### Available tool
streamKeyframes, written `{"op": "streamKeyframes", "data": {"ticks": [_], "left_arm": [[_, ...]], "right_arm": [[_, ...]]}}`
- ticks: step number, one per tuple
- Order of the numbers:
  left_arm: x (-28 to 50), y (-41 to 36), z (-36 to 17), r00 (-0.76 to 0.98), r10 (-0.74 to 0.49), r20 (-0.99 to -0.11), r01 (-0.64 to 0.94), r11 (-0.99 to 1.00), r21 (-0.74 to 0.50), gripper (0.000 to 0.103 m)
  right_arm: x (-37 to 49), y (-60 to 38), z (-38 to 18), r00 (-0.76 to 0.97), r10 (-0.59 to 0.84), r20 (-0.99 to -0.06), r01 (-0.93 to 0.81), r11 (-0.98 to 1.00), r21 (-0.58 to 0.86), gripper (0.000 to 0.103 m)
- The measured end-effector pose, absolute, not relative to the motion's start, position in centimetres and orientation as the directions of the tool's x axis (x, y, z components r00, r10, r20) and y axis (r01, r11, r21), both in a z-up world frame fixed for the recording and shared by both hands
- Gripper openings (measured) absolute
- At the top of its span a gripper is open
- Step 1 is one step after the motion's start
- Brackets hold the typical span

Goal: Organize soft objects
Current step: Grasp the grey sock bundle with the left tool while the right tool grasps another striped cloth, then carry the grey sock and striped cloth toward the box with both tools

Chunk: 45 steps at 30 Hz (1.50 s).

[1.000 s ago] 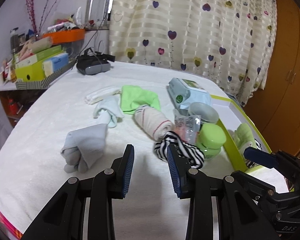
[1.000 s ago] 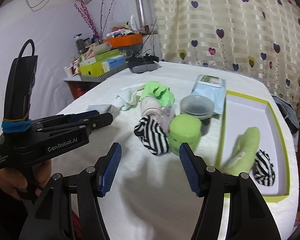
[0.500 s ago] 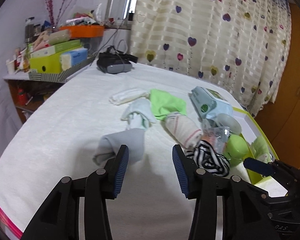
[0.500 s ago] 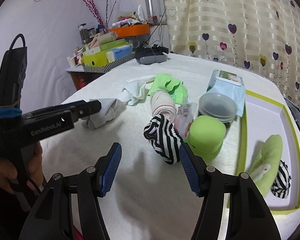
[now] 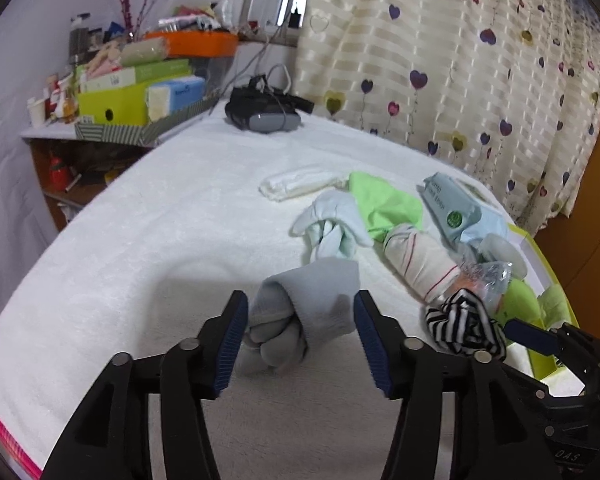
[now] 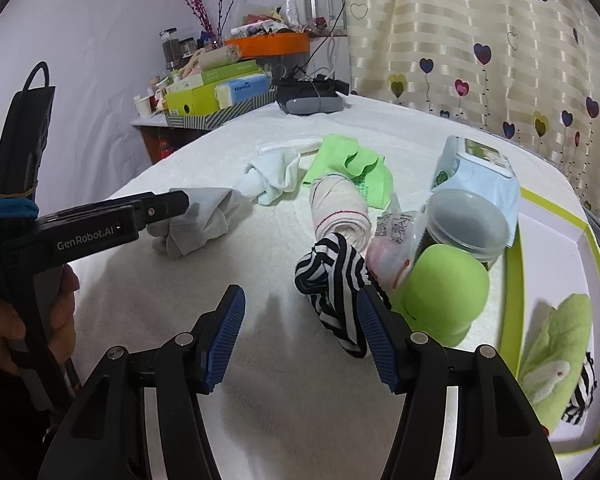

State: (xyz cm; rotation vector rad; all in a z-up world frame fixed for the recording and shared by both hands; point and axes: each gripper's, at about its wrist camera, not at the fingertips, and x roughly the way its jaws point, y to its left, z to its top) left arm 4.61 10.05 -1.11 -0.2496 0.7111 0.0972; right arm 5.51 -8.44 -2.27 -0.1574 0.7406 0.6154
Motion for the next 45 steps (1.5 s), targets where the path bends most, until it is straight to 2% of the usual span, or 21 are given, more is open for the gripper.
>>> {"op": "streamKeyframes", "data": {"ticks": [6, 13, 18, 23, 24, 25, 28, 34, 45], "left_arm": [[5.8, 10.6, -2.5, 0.733, -0.002, -0.680, -0.181, 0.964, -0.197, 0.060], [6.6, 10.4, -4.0, 0.703, -0.065, -0.708, -0.143, 0.963, -0.230, 0.062], [7.2, 10.0, -4.4, 0.691, -0.096, -0.717, -0.122, 0.962, -0.246, 0.062], [7.4, 9.8, -4.4, 0.687, -0.107, -0.719, -0.111, 0.962, -0.249, 0.061], [7.4, 9.8, -4.4, 0.687, -0.107, -0.719, -0.110, 0.962, -0.249, 0.059], [7.4, 9.7, -4.4, 0.688, -0.115, -0.717, -0.104, 0.962, -0.254, 0.051], [7.4, 9.5, -4.3, 0.689, -0.129, -0.713, -0.097, 0.959, -0.266, 0.040], [6.5, 9.1, -3.4, 0.716, -0.112, -0.689, -0.100, 0.960, -0.261, 0.035], [3.9, 8.5, -0.6, 0.765, -0.088, -0.637, -0.096, 0.964, -0.249, 0.034]], "right_arm": [[6.3, -7.7, -2.9, 0.566, 0.445, -0.694, -0.577, 0.815, 0.052, 0.059], [7.0, -6.7, -3.6, 0.575, 0.392, -0.718, -0.568, 0.823, -0.005, 0.059], [7.5, -5.7, -4.4, 0.580, 0.334, -0.743, -0.566, 0.821, -0.073, 0.046], [8.2, -5.1, -4.9, 0.582, 0.293, -0.758, -0.557, 0.823, -0.109, 0.025], [8.3, -5.0, -5.0, 0.583, 0.289, -0.759, -0.557, 0.823, -0.114, 0.022], [8.3, -5.0, -4.9, 0.584, 0.291, -0.758, -0.558, 0.822, -0.114, 0.015], [8.1, -5.1, -4.7, 0.585, 0.305, -0.751, -0.562, 0.821, -0.105, 0.009], [6.9, -5.2, -3.8, 0.577, 0.371, -0.728, -0.593, 0.803, -0.060, 0.008], [4.5, -6.3, -1.4, 0.605, 0.441, -0.663, -0.605, 0.796, -0.023, 0.008]]}}
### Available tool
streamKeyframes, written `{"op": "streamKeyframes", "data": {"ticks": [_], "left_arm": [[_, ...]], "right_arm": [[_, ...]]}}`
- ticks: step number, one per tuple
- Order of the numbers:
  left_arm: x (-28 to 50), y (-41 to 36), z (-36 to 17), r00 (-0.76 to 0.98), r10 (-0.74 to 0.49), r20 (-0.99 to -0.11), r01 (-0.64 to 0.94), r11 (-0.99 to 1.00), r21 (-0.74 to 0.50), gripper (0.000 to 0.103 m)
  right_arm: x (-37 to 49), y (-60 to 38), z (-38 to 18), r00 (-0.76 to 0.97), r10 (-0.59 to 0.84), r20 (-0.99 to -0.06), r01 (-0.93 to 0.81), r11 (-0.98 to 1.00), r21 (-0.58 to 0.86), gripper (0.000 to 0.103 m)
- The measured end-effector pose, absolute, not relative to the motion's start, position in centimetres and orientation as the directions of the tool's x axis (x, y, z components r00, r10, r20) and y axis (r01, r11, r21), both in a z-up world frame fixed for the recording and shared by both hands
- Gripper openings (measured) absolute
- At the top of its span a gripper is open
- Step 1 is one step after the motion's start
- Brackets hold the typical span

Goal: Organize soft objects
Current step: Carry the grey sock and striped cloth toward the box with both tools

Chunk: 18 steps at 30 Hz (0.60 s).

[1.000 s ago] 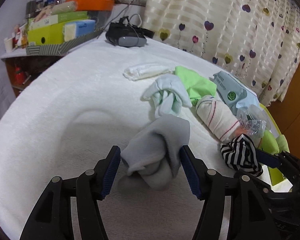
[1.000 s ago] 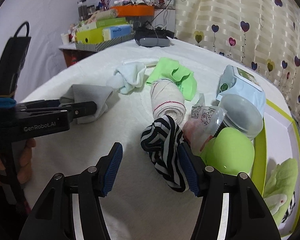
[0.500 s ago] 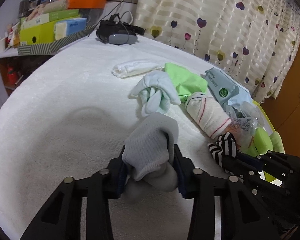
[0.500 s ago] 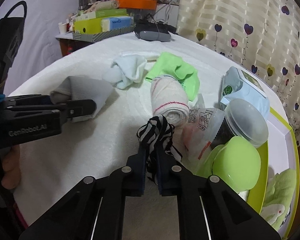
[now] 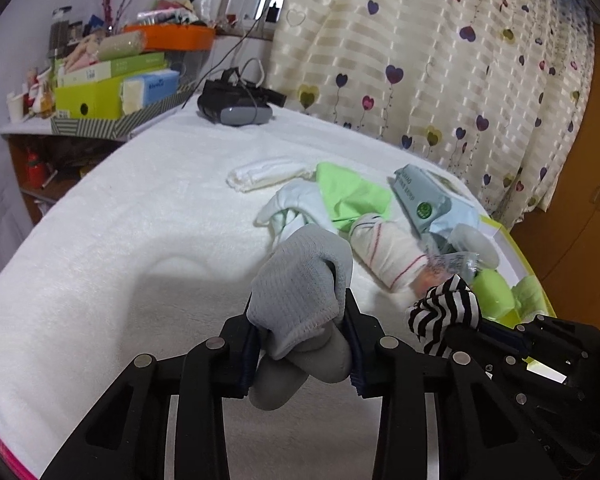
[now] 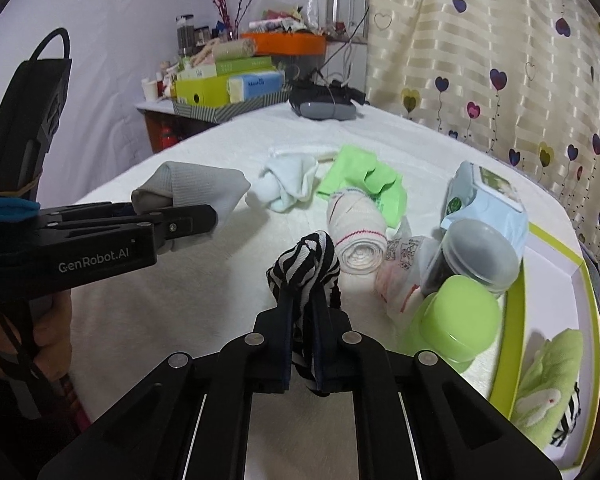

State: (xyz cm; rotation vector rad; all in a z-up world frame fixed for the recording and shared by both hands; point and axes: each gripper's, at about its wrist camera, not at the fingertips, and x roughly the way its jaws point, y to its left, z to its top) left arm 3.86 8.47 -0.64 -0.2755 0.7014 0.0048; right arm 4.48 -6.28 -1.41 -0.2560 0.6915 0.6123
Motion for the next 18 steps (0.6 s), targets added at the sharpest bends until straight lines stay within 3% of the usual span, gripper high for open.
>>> {"op": "streamKeyframes", "data": {"ticks": [18], "left_arm": [[1.3, 4.8, 2.5, 0.802, -0.113, -0.587, -0.030, 0.973, -0.228, 0.034]], "right_arm": [[2.2, -11.1, 1.0, 0.650, 0.503, -0.570, -0.569, 0.819, 0.074, 0.008]]}}
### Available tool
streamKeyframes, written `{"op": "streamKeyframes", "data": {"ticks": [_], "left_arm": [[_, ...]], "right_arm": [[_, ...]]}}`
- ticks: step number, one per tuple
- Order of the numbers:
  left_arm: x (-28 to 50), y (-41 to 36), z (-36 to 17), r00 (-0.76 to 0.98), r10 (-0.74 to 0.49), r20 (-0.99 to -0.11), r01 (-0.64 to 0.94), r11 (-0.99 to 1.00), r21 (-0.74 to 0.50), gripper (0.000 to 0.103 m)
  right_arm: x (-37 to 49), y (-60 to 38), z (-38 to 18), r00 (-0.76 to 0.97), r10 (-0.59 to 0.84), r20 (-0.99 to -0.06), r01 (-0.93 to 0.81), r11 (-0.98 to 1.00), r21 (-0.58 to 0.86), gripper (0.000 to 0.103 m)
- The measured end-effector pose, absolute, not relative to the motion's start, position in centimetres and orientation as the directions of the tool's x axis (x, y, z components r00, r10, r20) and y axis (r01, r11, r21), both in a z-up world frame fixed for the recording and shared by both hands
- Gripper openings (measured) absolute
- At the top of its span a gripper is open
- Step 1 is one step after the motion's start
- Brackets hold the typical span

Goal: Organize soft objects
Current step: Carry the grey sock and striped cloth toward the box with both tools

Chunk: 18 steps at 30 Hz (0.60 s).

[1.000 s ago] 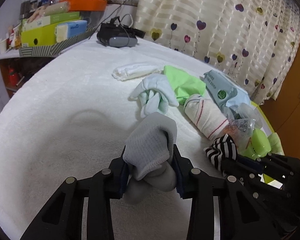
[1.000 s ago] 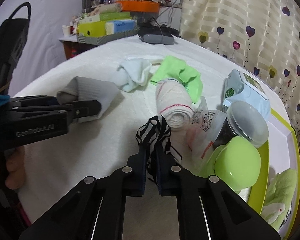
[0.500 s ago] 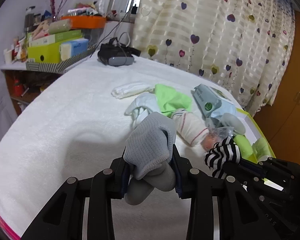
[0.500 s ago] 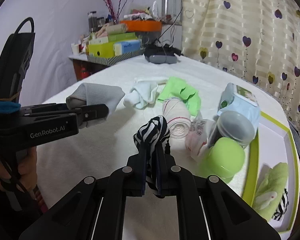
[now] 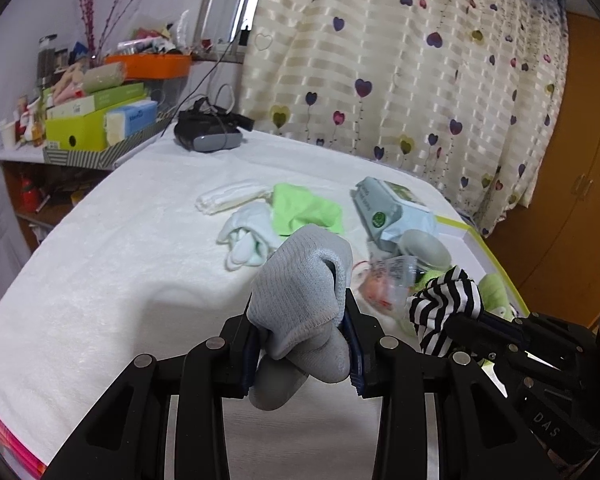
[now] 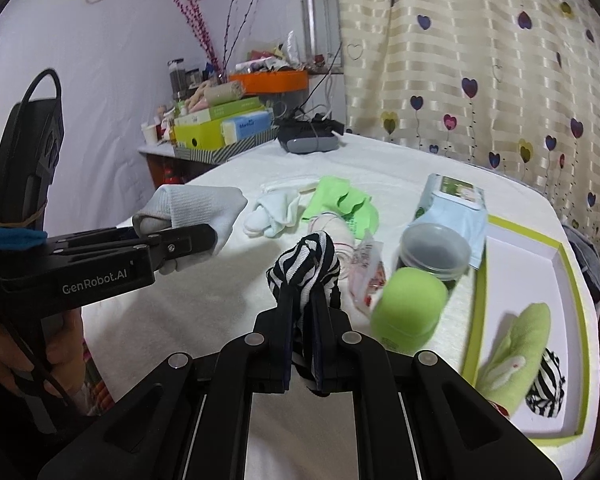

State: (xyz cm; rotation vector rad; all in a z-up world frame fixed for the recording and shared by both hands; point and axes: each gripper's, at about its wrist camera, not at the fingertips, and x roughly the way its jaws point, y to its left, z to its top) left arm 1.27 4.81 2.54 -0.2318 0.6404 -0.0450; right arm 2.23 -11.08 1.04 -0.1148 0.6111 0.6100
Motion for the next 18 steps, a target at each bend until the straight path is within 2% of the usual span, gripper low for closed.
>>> {"op": "streamKeyframes", "data": {"ticks": [18], "left_arm": [[2.3, -1.1, 3.6, 0.792, -0.202, -0.576, 0.096, 0.973, -0.209, 0.034]], "right_arm": [[2.4, -17.3, 2.5, 0.713, 0.482, -0.508, -0.476, 0.866, 0.153, 0.008]]}}
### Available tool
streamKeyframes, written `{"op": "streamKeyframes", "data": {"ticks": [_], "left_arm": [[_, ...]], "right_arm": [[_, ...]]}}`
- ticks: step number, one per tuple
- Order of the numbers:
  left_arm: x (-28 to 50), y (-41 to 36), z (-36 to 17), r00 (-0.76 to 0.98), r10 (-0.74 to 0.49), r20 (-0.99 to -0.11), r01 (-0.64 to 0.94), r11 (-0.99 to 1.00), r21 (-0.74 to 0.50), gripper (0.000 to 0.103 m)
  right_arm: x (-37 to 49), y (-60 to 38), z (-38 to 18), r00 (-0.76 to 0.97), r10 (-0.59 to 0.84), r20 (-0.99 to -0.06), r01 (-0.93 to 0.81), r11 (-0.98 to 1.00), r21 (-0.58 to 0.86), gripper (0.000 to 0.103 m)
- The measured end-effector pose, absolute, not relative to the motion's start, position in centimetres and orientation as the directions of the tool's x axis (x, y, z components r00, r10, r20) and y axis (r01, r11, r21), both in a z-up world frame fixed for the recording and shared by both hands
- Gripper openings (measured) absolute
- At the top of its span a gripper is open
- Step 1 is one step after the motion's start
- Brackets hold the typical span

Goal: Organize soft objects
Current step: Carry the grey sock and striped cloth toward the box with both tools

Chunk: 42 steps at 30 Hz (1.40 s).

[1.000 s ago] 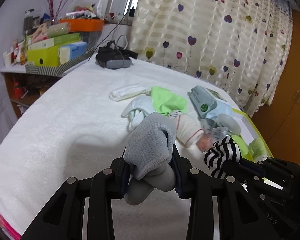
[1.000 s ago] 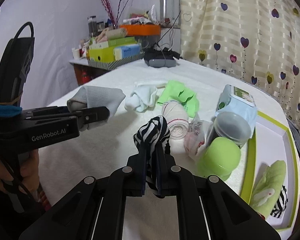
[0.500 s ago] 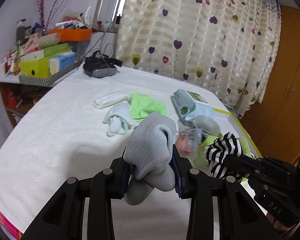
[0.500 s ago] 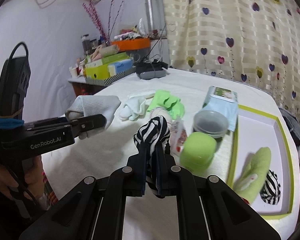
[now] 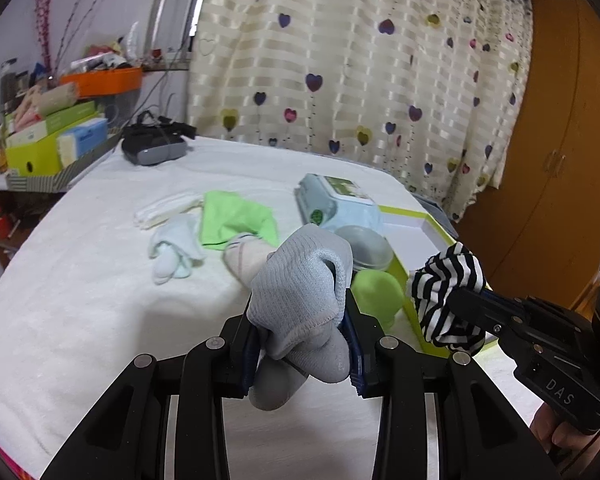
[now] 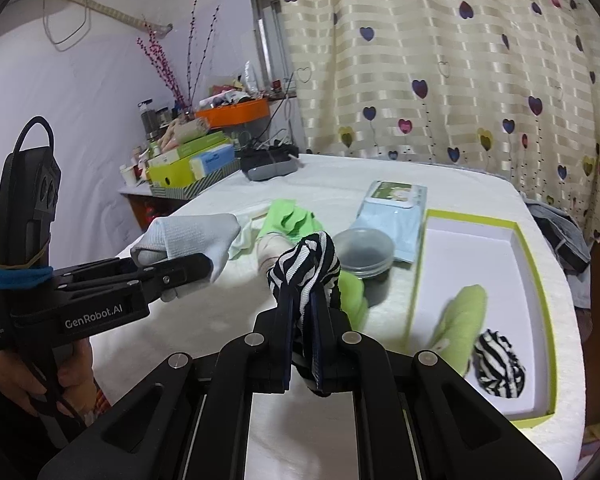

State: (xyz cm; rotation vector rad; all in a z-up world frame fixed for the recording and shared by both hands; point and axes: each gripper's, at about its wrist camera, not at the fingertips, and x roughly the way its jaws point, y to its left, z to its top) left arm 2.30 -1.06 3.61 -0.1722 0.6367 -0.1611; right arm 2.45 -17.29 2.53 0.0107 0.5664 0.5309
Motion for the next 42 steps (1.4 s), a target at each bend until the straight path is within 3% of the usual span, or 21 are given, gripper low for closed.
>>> {"op": "streamKeyframes", "data": {"ticks": [27, 42], "left_arm": [[5.4, -9.9, 4.5, 0.744, -0.329, -0.581, 0.267, 0.944, -0.192, 0.034], [4.8, -15.0, 3.0, 0.649, -0.447, -0.616, 0.398, 0.889, -0.227, 0.034]], "right_arm": [[3.8, -28.3, 2.1, 0.811, 0.328, -0.485, -0.254, 0.943, 0.213, 0.008], [4.0, -30.5, -0.7, 0.761, 0.317, -0.567, -0.234, 0.948, 0.217, 0.008]]}}
